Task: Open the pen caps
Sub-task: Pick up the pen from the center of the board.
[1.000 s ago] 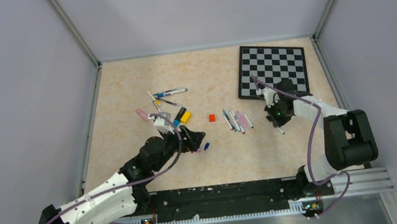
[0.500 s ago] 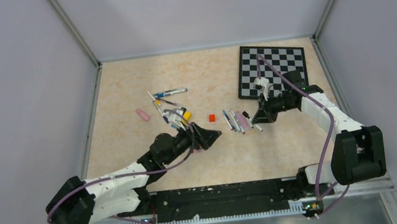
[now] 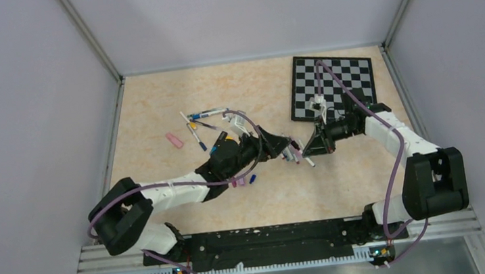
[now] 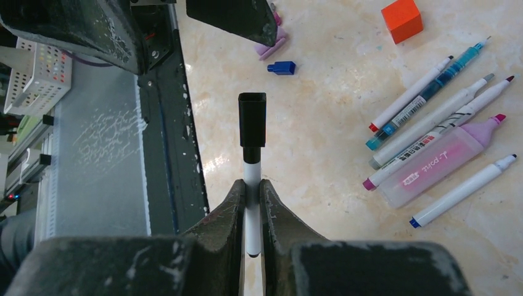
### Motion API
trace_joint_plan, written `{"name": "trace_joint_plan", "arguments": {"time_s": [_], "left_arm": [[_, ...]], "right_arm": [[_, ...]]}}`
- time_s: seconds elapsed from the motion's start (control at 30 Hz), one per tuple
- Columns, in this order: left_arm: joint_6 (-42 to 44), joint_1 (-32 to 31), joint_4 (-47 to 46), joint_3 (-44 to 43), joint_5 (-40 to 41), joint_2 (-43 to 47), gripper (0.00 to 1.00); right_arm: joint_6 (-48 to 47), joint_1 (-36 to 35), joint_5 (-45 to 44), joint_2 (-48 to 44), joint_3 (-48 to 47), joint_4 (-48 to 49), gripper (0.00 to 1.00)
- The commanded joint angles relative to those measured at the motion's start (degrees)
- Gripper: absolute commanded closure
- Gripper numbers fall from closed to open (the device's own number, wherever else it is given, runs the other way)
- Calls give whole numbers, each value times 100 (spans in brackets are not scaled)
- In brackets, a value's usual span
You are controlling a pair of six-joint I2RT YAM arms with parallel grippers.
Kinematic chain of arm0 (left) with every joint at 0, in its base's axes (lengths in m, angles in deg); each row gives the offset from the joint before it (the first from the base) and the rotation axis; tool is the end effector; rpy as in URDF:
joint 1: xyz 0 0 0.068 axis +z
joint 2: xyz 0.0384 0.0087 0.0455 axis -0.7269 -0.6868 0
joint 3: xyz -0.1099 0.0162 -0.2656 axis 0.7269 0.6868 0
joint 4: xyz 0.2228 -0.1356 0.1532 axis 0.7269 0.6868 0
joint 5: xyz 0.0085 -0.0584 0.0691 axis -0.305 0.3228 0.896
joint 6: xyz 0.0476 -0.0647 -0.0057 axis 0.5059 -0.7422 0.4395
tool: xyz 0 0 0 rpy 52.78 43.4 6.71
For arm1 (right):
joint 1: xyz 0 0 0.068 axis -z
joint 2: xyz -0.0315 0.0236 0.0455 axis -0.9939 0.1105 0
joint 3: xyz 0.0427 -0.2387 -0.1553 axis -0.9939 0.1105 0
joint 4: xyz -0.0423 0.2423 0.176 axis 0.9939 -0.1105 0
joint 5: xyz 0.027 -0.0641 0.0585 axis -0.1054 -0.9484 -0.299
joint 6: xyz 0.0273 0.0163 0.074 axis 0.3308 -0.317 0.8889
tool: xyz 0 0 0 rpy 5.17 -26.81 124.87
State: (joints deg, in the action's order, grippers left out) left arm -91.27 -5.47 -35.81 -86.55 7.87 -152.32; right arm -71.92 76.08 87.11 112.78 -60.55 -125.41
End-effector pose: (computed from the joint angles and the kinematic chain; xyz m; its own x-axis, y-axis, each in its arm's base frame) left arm 0.2210 -0.2843 0.2137 -0.6725 -0.4729 -0.5693 0.4205 0.3889 -0.8197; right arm 0.2744 0.1006 0.2126 -0.5897 -0.3025 -0.7489 -0.8074 0.2406 0.5387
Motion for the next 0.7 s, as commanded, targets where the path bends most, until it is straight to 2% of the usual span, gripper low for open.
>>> {"name": "trace_joint_plan", "arguments": {"time_s": [0.0,0.13,0.3,0.4,0.5,0.6,0.67], "left_arm": [[-215,-244,317,-532,593,-177,22],[-533,-458,1026,-865,1097,-302,20],[-1116,-695,2666,-1623,1829,-558,21],[-1249,-759,2886,-1861,1940,-706,32],[-1300,-806,2982,-1997,1969,-819,33],[-1322,-842,3000,-2079,1953,-907,46],[-1343,-872,3019,-2103,1950,-955,47]], "right_arm": [[26,-102,218,7,-18,181,100],[94,-147,194,1,-24,258,100],[129,-210,172,-3,-17,304,100],[163,-237,123,-25,7,353,100],[178,-274,52,-30,9,381,100],[204,-306,-52,-30,25,429,100],[224,-336,-164,-37,39,471,100]]}}
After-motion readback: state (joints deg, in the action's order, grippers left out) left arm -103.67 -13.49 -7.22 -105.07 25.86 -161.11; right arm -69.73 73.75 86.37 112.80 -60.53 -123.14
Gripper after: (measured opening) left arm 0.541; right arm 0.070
